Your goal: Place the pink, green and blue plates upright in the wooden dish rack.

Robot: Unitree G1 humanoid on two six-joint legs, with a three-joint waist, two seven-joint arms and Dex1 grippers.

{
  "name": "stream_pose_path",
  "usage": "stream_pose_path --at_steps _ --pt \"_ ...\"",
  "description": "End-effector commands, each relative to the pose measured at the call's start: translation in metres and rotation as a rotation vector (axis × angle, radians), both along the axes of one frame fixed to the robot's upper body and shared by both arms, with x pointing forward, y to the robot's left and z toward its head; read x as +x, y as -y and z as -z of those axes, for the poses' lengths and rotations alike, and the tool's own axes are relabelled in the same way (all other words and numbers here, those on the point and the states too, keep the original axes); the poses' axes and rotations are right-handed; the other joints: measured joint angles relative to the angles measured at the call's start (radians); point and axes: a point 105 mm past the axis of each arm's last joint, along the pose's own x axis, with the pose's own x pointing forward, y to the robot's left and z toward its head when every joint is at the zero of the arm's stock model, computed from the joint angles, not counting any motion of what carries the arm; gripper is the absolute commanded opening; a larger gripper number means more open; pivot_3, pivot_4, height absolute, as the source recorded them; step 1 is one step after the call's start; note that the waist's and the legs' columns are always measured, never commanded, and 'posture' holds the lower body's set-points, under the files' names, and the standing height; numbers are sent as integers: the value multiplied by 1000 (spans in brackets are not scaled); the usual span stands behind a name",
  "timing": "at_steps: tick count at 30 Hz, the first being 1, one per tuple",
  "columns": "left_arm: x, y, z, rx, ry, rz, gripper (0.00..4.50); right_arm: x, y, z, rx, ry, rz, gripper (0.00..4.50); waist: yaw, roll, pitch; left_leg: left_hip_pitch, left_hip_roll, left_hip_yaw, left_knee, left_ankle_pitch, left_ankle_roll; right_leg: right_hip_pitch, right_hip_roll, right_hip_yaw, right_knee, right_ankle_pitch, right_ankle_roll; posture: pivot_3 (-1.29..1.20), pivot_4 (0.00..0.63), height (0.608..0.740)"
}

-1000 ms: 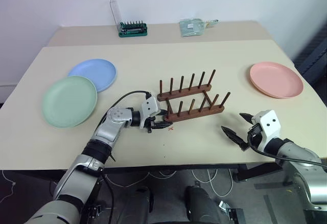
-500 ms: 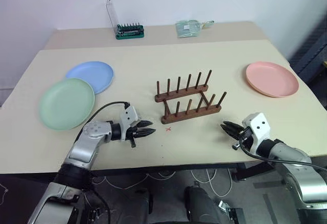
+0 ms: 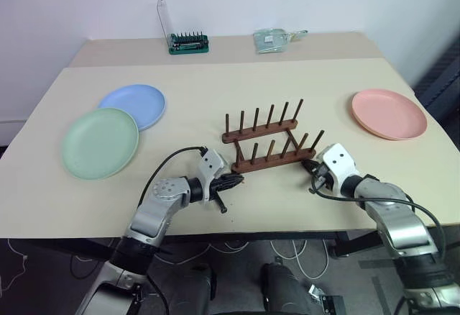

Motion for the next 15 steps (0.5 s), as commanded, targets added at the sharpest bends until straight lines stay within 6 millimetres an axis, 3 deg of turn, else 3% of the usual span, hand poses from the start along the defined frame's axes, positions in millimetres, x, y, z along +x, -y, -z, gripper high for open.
stream_pose_path --at_steps 1,6,15 --pt "21 -22 10 66 13 -165 65 11 -3 -8 -9 53 7 0 0 0 0 0 0 0 0 0 0 0 0 0 0 0 0 0 150 740" --pt "40 -34 9 79 40 -276 65 23 -6 -15 -7 94 21 0 -13 0 0 1 0 0 0 0 0 0 1 0 0 0 0 0 150 740" --pt "42 -36 10 82 54 -292 65 26 -9 -20 -11 124 14 0 -23 0 0 1 1 0 -1 0 0 0 1 0 1 0 0 0 150 740"
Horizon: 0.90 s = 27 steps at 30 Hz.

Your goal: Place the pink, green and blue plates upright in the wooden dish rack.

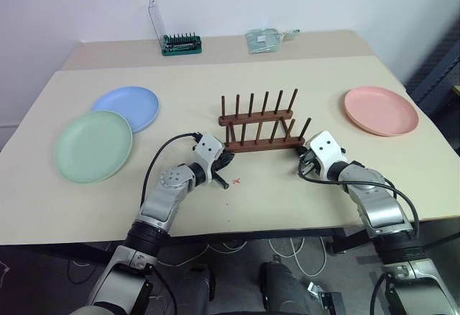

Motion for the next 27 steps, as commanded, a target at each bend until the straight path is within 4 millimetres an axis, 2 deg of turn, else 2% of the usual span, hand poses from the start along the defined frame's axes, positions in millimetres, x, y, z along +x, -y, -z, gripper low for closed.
stream_pose_path --at_steps 1,5,6,11,15,19,23,27 --pt "4 -21 14 41 -33 -85 65 1 -3 -19 -8 76 -23 0 0 0 0 0 0 0 0 0 0 0 0 0 0 0 0 0 150 740" --pt "-2 -19 -6 -21 44 -23 65 -11 19 -27 2 59 -8 0 1 0 0 -1 0 0 0 0 0 0 0 0 0 0 0 0 150 740" --pt "-6 -17 -13 -42 65 7 65 -14 33 -31 -21 60 23 0 1 0 0 -1 0 0 -1 0 0 -1 0 0 -1 0 0 0 150 740" --pt "-28 -3 -42 -106 129 183 26 -14 91 -52 -223 124 172 2248 6 0 1 -4 -1 0 0 0 0 -3 -1 0 -1 0 0 0 150 740" --pt "-41 10 -48 -119 130 290 26 -4 111 -57 -344 158 226 4235 3 0 1 -4 0 1 0 0 0 -2 -1 0 -2 0 0 0 150 740" --pt "-53 27 -57 -144 138 386 26 18 136 -48 -479 122 278 4235 -2 0 2 -3 0 3 -1 0 0 -2 -1 1 -1 0 0 0 150 740" --pt "-53 28 -61 -152 142 387 26 35 152 -45 -565 101 327 4235 -2 0 2 -2 0 3 -1 0 0 -2 -1 1 -1 0 -1 0 150 740" --pt "-53 25 -62 -142 149 373 26 44 157 -42 -578 86 359 4235 0 -1 2 -3 0 3 -1 0 0 -2 -1 1 -2 0 -1 0 150 740"
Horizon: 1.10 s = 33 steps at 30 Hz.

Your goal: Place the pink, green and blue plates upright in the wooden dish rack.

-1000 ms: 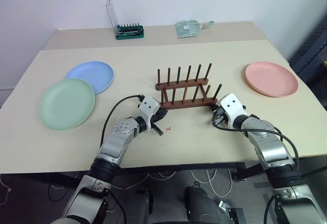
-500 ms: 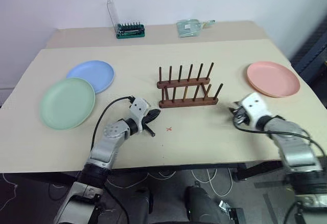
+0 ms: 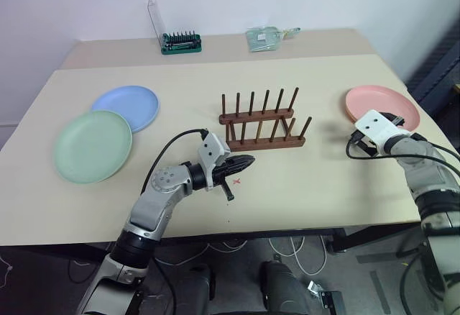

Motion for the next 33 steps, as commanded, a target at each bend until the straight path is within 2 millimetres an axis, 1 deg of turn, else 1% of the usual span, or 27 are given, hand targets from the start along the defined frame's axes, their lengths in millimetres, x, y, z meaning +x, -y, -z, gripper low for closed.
stream_pose_path --at_steps 1,2,5,7,11,12,15,17,19,20,21,22,23,24,25,27,28,29,30,31,32,33 --pt "-3 0 -13 -17 45 4 26 3 5 1 -38 -2 17 4235 2 0 0 0 0 0 0 0 0 0 0 0 0 0 0 0 150 740" --pt "-3 -1 -13 -18 44 3 26 4 6 2 -41 -6 17 4235 2 0 0 0 0 0 0 0 0 0 0 0 0 0 0 0 150 740" --pt "-4 -3 -12 -22 32 -15 26 5 6 5 -27 -14 18 3415 1 0 0 0 0 0 0 0 0 1 0 0 0 0 0 0 150 740" --pt "-4 -4 -11 -26 25 -26 26 5 5 7 -26 -14 14 2456 1 0 0 0 0 0 0 0 0 1 0 0 0 0 0 0 150 740" --pt "-5 -3 -11 -30 20 -25 26 4 7 7 -22 7 23 351 0 0 0 0 0 0 0 0 0 1 0 0 0 0 0 0 150 740" --pt "-4 -3 -11 -28 21 -24 26 3 8 5 -25 18 27 53 0 0 0 0 0 0 0 0 0 1 0 0 0 0 0 0 150 740" --pt "-4 -1 -10 -21 22 -20 26 3 6 -2 -51 58 2 53 -1 0 0 0 0 0 0 0 0 1 0 0 0 0 0 0 150 740" --pt "-3 -1 -9 -19 24 -20 26 4 1 -17 -104 112 -46 53 -1 1 0 0 0 0 0 0 0 1 0 0 0 0 0 0 150 740" --pt "-3 -1 -9 -19 25 -22 26 6 -17 -55 -81 244 -140 53 -2 2 2 0 0 0 0 0 0 0 0 0 0 0 0 0 150 740" --pt "-3 -1 -9 -20 24 -23 26 5 -23 -68 -64 289 -174 53 -5 4 2 0 0 0 0 0 0 0 0 1 0 0 0 0 150 740" --pt "-3 -1 -9 -20 23 -23 26 2 -35 -83 -2 340 -222 53 -6 4 3 0 0 0 0 0 0 0 0 1 0 0 0 0 150 740" --pt "-3 -1 -8 -21 22 -22 26 -2 -58 -111 185 434 -299 53 -7 4 3 0 0 1 0 0 0 0 0 1 0 0 1 0 150 740" --pt "-3 -1 -8 -21 21 -21 26 -11 -80 -137 376 503 -392 53 -10 4 3 0 0 0 0 0 0 0 0 1 0 0 1 0 150 740" --pt "-3 0 -8 -21 20 -20 26 -24 -98 -158 556 532 -497 53 -14 4 3 0 1 0 0 0 0 0 1 1 0 0 1 0 150 740" --pt "-3 0 -8 -21 20 -19 26 -34 -110 -169 662 529 -568 53 -16 4 3 0 1 0 0 0 0 0 1 1 1 0 1 0 150 740" --pt "-3 0 -8 -21 20 -17 26 -46 -121 -176 784 481 -628 53 -10 2 3 0 1 -3 0 0 0 0 1 0 1 0 1 0 150 740" --pt "-3 0 -8 -21 21 -17 26 -51 -124 -177 830 453 -648 53 2 1 3 0 0 -3 0 0 0 1 1 0 1 0 1 0 150 740" --pt "-3 1 -8 -22 21 -15 26 -64 -136 -182 907 406 -736 53 9 0 3 0 0 -4 1 0 0 1 1 -1 0 0 1 0 150 740" --pt "-3 2 -8 -22 22 -12 26 -79 -148 -189 1059 341 -849 53 15 0 4 -1 0 -4 2 0 0 2 0 -1 0 0 1 0 150 740" --pt "-3 2 -8 -22 22 -11 26 -91 -156 -193 1154 289 -931 53 20 0 4 -2 0 -5 3 0 0 2 0 -1 -1 0 0 0 150 740" --pt "-3 2 -8 -22 22 -10 26 -99 -162 -192 1228 227 -978 53 21 0 4 -3 0 -5 3 0 1 1 0 -1 -2 0 0 0 150 740" --pt "-3 2 -8 -22 23 -10 26 -103 -165 -186 1270 171 -995 53 23 0 4 -4 0 -5 3 0 1 1 0 -1 -2 0 0 0 150 740"
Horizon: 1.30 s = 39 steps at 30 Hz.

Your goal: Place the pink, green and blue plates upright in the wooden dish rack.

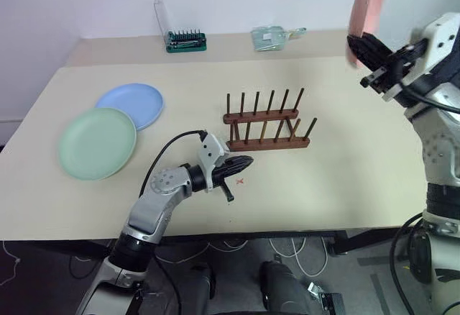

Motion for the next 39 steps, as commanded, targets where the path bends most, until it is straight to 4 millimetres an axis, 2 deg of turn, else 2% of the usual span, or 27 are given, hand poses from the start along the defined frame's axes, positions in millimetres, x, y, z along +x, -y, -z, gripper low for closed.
stream_pose_path --at_steps 1,6,28,31,35,39 --pt "-2 3 -10 -24 41 18 26 -32 -18 -6 113 -67 -256 53 3 0 0 -1 0 0 0 0 0 -1 0 0 0 0 0 0 150 740" --pt "-2 3 -9 -25 40 14 26 -33 -20 13 101 -165 -299 53 6 0 0 -4 0 1 0 0 0 -4 0 0 0 0 0 0 150 740" --pt "-2 0 -9 -24 38 0 26 5 7 34 227 -308 -269 53 4 0 0 -6 0 2 0 0 0 -7 0 0 1 0 0 0 150 740" --pt "-1 -1 -9 -23 37 -4 26 8 9 35 229 -306 -247 1002 4 0 0 -6 0 2 0 0 0 -7 0 0 1 0 0 0 150 740" --pt "-1 -1 -9 -23 36 -4 26 18 17 32 207 -259 -132 2916 4 0 0 -6 0 2 0 0 0 -8 0 0 1 0 0 0 150 740" --pt "-1 -2 -9 -19 38 -6 26 25 30 21 195 -182 -19 2916 3 0 0 -6 0 2 0 0 0 -8 0 0 2 0 0 0 150 740"
